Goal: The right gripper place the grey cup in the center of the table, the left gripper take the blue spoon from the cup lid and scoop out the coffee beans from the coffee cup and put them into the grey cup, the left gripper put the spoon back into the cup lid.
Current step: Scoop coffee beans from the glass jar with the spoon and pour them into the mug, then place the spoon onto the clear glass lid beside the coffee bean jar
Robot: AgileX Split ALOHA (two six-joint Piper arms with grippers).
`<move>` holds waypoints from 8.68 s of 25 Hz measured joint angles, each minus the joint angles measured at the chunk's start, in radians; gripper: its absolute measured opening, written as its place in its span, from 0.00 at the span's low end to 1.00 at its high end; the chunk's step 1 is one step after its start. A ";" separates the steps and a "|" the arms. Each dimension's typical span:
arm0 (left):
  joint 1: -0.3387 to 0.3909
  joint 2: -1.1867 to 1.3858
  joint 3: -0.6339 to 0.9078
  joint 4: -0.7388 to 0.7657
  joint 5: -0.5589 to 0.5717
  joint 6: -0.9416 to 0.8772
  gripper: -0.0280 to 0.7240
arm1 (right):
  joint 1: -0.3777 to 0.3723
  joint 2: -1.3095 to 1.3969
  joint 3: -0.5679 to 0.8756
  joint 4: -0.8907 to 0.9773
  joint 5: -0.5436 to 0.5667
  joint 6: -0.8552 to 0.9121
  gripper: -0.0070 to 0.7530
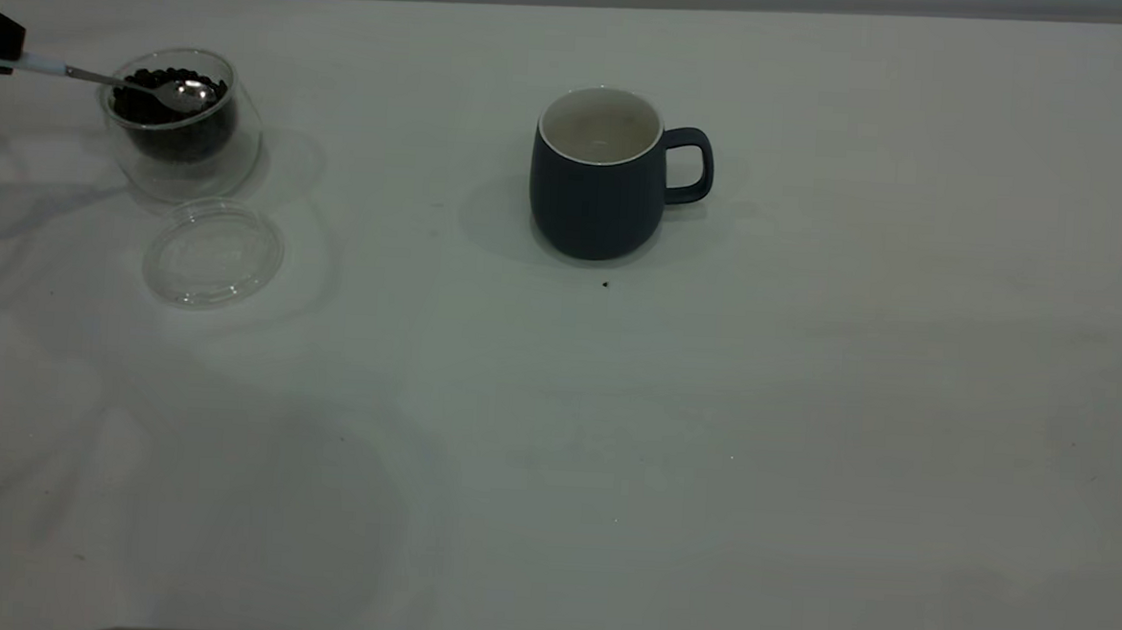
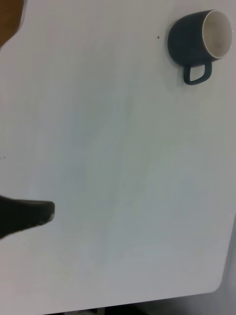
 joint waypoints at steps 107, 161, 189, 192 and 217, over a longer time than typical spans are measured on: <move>-0.503 0.001 0.000 -0.262 -0.004 -0.143 0.21 | 0.000 0.000 0.000 0.000 0.000 0.000 0.61; 0.130 -0.244 0.581 -0.147 0.044 0.032 0.21 | 0.000 0.000 0.000 0.000 0.000 0.000 0.61; 0.108 0.019 0.580 -0.389 -0.103 0.347 0.21 | 0.000 0.000 0.000 0.000 0.000 0.000 0.61; 0.103 0.035 0.580 -0.394 -0.110 0.348 0.21 | 0.000 0.000 0.000 0.000 0.000 0.000 0.61; 0.060 0.074 0.528 -0.551 -0.229 0.739 0.81 | 0.000 0.000 0.000 0.000 0.000 0.000 0.61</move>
